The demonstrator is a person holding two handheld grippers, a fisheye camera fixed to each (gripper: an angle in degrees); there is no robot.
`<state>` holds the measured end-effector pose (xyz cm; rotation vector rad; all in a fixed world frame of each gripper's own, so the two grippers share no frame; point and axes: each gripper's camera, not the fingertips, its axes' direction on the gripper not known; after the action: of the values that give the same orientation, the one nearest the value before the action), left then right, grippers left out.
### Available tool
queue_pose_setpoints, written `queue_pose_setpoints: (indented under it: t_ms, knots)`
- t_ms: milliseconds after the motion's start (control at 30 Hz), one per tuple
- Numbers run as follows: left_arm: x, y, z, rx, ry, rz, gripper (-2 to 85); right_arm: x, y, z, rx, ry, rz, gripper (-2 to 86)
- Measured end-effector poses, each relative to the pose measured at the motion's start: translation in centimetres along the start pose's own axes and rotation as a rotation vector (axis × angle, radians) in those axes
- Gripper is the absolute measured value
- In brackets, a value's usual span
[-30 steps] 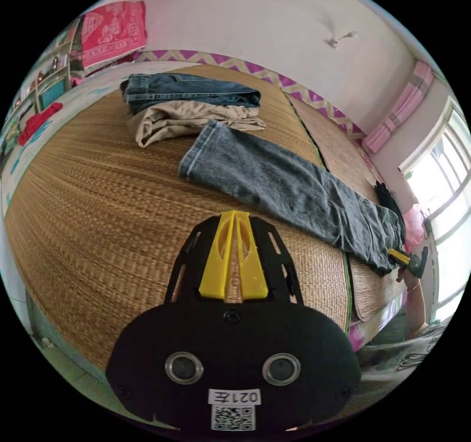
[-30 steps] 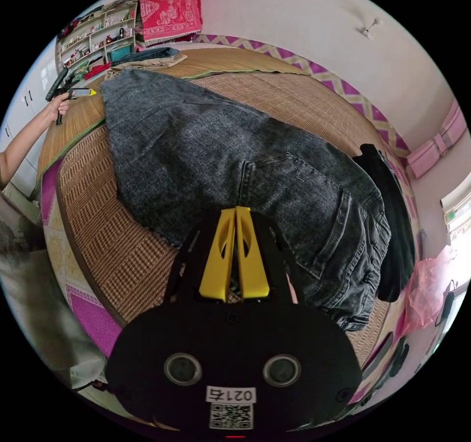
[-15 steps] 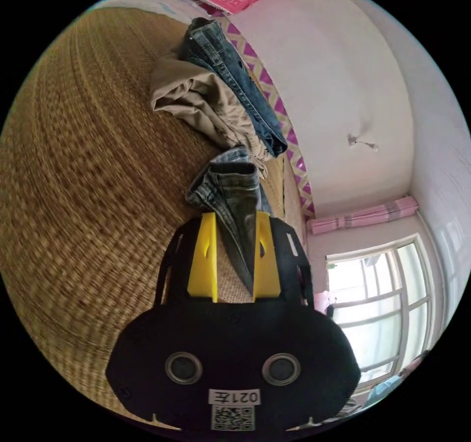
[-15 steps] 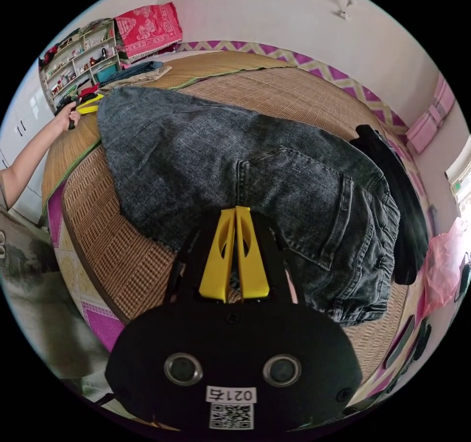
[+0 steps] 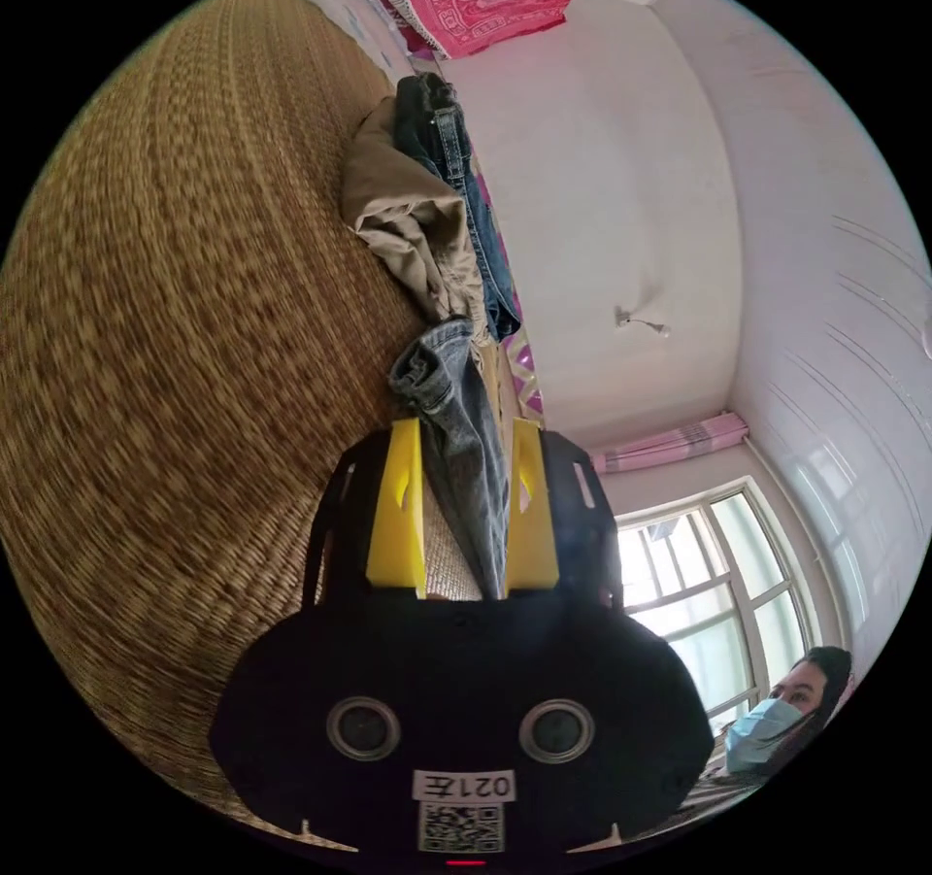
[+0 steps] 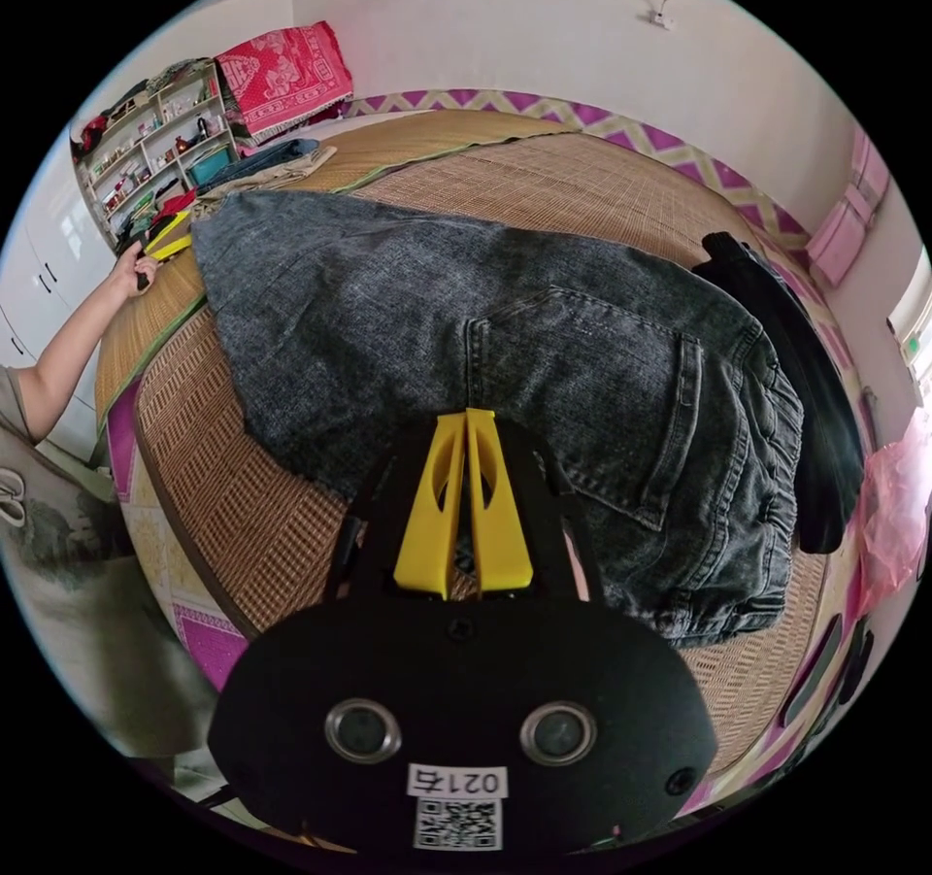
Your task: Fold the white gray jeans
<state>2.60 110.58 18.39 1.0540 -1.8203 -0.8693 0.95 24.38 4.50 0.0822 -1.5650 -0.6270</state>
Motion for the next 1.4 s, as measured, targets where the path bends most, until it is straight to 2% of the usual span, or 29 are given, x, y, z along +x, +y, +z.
queue_pose_setpoints:
  t_ms: [133, 233, 267, 433, 533, 600, 633, 700, 733, 800, 900, 1033, 1100, 1133, 1233, 1300, 1400]
  knots:
    - [3.4, -2.3, -0.3, -0.005, -0.056, 0.020, 11.1, 2.3, 0.8, -0.4, 0.004, 0.010, 0.001, -0.7]
    - [6.9, -4.6, 0.2, -0.003, -0.167, -0.002, 5.1, 4.1, 1.5, -0.7, 0.005, 0.009, 0.002, -0.7]
    - [7.8, -5.5, 0.1, 0.002, -0.205, -0.034, 0.7, 4.6, 1.7, -0.8, 0.006, 0.007, 0.004, -0.7]
    - [14.5, -9.1, -1.4, 0.026, -0.109, -0.026, -0.8, 8.2, 3.4, -1.7, 0.008, 0.002, 0.009, -0.8]
    - [24.6, -11.6, -1.5, 0.015, -0.078, 0.109, -0.9, 10.5, 4.5, -2.3, 0.010, -0.004, 0.014, -0.8]
    - [36.1, -12.8, -0.1, -0.019, -0.091, 0.272, -0.9, 12.2, 5.2, -2.7, 0.011, -0.015, 0.026, -0.8]
    - [39.3, -12.9, 0.5, -0.030, -0.095, 0.323, -0.9, 13.3, 5.6, -3.2, 0.006, -0.038, 0.039, -0.8]
    - [52.4, -11.3, 3.8, -0.084, -0.128, 0.548, -1.0, 15.2, 6.6, -4.6, -0.007, -0.124, 0.054, -0.7]
    - [55.7, -10.4, 4.9, -0.098, -0.136, 0.609, -1.0, 16.3, 8.0, -6.8, 0.056, -0.188, 0.066, -0.7]
    - [67.3, -5.6, 10.3, -0.172, -0.171, 0.857, -1.0, 17.9, 11.3, -11.1, 0.209, -0.245, 0.117, -0.6]
    - [77.2, 2.1, 18.8, -0.296, -0.220, 1.080, -0.9, 19.4, 17.4, -16.5, 0.332, -0.247, 0.154, -0.6]
    - [81.6, 10.7, 30.7, -0.495, -0.344, 1.221, -1.0, 20.6, 25.8, -20.2, 0.344, -0.123, 0.184, -0.6]
    - [80.3, 15.8, 38.5, -0.666, -0.520, 1.288, -1.0, 21.5, 29.3, -20.8, 0.340, -0.107, 0.210, -0.6]
    - [79.9, 16.7, 39.8, -0.702, -0.552, 1.295, -1.0, 22.3, 31.4, -21.1, 0.337, -0.113, 0.226, -0.6]
    - [83.2, 17.4, 40.1, -0.618, -0.590, 1.318, -1.0, 24.4, 35.9, -21.9, 0.327, -0.113, 0.257, -0.6]
    - [88.8, 16.8, 38.7, -0.513, -0.578, 1.354, -1.0, 26.0, 38.2, -22.6, 0.337, -0.114, 0.281, -0.5]
    - [93.5, 17.9, 39.4, -0.507, -0.572, 1.458, -0.9, 29.3, 41.0, -23.2, 0.365, -0.131, 0.328, -0.2]
